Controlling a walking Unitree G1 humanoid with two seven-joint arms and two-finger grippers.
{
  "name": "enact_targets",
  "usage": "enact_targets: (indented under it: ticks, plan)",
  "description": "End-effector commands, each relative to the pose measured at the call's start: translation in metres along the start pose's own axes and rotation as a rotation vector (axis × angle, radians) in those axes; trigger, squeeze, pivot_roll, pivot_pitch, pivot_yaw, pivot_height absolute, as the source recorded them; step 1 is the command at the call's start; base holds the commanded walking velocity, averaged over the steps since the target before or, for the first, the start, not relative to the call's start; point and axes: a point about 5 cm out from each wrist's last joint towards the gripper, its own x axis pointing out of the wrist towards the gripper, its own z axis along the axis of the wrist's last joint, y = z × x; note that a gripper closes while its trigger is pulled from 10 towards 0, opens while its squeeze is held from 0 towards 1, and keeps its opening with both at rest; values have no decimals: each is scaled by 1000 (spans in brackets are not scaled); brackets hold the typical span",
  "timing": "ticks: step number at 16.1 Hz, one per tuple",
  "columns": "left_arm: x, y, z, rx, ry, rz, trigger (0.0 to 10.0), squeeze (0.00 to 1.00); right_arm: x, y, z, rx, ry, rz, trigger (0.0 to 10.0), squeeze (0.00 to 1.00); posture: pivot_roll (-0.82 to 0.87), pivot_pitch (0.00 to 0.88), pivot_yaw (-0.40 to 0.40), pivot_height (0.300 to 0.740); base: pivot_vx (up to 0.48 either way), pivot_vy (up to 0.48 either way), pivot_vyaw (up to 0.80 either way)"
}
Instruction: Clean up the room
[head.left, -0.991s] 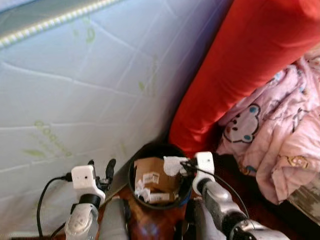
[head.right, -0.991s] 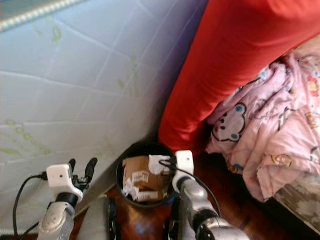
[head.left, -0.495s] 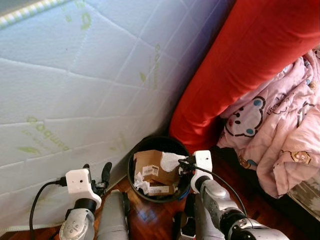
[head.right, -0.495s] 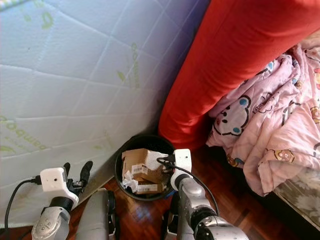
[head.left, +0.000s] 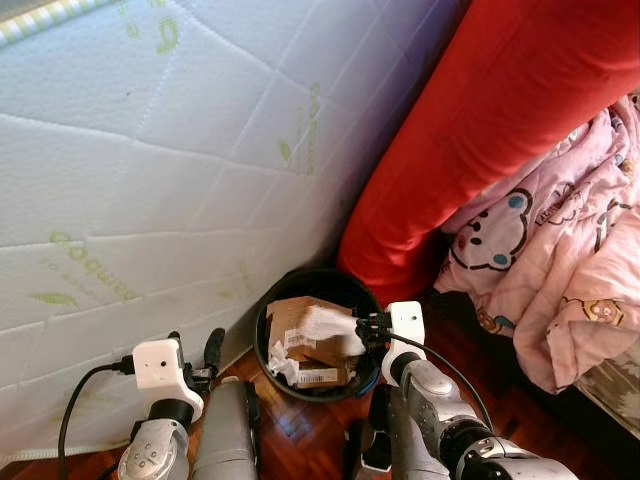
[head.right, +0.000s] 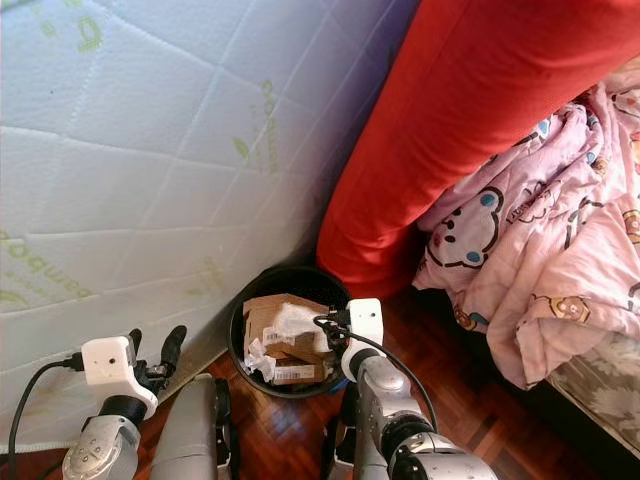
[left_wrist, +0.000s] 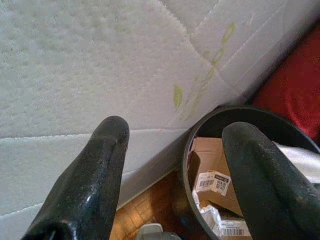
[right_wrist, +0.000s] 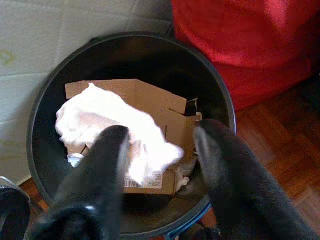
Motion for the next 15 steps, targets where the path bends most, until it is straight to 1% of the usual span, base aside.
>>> enact_targets:
  ticks: [1, 3, 4, 5, 6, 9, 11, 12, 13, 14, 15]
  plan:
    - [-6, 1, -5, -1, 28, 7, 10000, 0, -3, -1, -12, 17, 37, -9, 10000, 1000, 272, 341, -98, 617, 0, 0, 0]
    - [-7, 1, -5, 0, 32, 8, 10000, 0, -4, -1, -13, 16, 42, -8, 10000, 1000, 272, 341, -98, 617, 0, 0, 0]
    - [-6, 0, -5, -1, 35, 7, 10000, 0, -4, -2, -15, 13, 47, -11, 10000, 529, 269, 339, -98, 617, 0, 0, 0]
    - [-6, 0, -6, -1, 39, 7, 10000, 0, -5, -3, -16, 10, 51, -14, 10000, 0, 269, 334, -100, 617, 0, 0, 0]
    - [-5, 0, -8, -2, 43, 7, 10000, 0, -5, -4, -17, 9, 54, -18, 10000, 0, 270, 330, -100, 617, 0, 0, 0]
    - [2, 7, -20, 5, 89, 26, 10000, 0, -12, -19, -23, 42, 48, -64, 10000, 0, 252, 271, -106, 622, 0, 0, 0]
    - [9, 11, -28, 13, 121, 31, 10000, 0, -17, -32, -29, 57, 56, -114, 10000, 0, 241, 224, -104, 642, 0, 0, 0]
    - [12, 12, -30, 13, 132, 33, 10000, 0, -19, -37, -32, 66, 62, -132, 10000, 0, 238, 214, -103, 652, 0, 0, 0]
    - [15, 15, -34, 14, 148, 40, 10000, 0, -24, -43, -38, 70, 78, -154, 10000, 0, 232, 185, -102, 662, 0, 0, 0]
    - [20, 17, -41, 19, 180, 44, 10000, 0, -29, -49, -46, 83, 96, -178, 10000, 0, 223, 130, -94, 672, 0, 0, 0]
    - [22, 20, -50, 29, 230, 43, 10000, 0, -37, -58, -57, 94, 120, -213, 10000, 0, 211, 103, -89, 687, 0, 0, 0]
